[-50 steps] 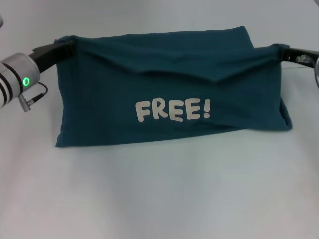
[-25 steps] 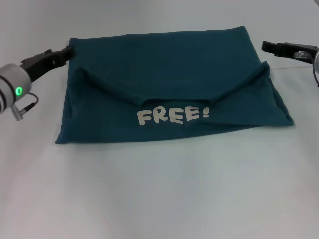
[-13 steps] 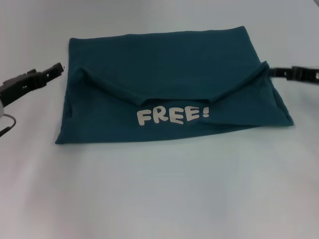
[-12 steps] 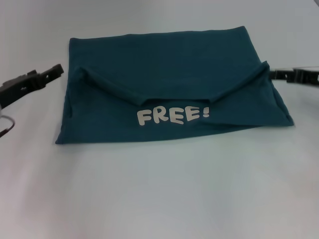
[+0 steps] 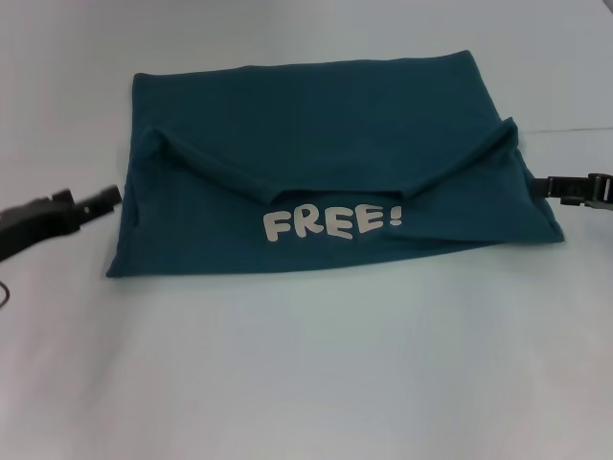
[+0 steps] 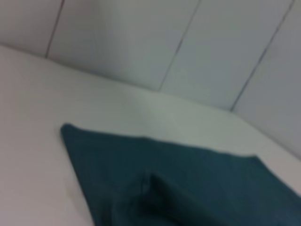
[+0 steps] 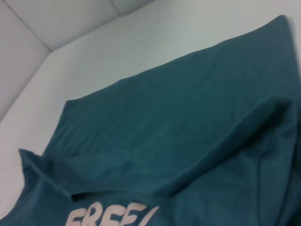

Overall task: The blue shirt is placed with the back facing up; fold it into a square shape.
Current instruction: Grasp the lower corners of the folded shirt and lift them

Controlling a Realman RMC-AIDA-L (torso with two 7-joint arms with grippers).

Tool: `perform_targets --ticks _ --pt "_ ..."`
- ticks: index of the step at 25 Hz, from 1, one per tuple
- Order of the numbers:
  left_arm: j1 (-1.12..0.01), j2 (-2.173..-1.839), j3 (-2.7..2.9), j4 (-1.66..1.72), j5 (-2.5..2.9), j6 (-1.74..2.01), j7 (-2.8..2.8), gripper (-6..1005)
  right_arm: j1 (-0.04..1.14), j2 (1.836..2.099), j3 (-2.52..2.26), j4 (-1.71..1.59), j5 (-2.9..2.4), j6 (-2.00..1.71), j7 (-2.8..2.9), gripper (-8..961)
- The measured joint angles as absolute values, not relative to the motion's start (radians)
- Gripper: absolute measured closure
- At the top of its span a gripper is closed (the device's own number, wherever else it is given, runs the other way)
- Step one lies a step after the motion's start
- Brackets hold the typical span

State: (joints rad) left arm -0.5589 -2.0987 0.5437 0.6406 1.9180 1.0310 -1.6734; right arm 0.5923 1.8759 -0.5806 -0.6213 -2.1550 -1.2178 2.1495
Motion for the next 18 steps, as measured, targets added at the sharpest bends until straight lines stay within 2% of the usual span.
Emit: perform_targets --ticks 10,18 --pt "-0.557 -2.113 0.627 0.654 2.064 0.991 -1.646 121 0.593 1.875 -0.581 -0.621 -2.156 -1.255 2.185 208" --pt "-0.555 -2.135 0.767 0.653 2.072 0.835 -1.620 121 0.591 1.888 -0.581 -0.619 -2.155 -1.249 2.201 208"
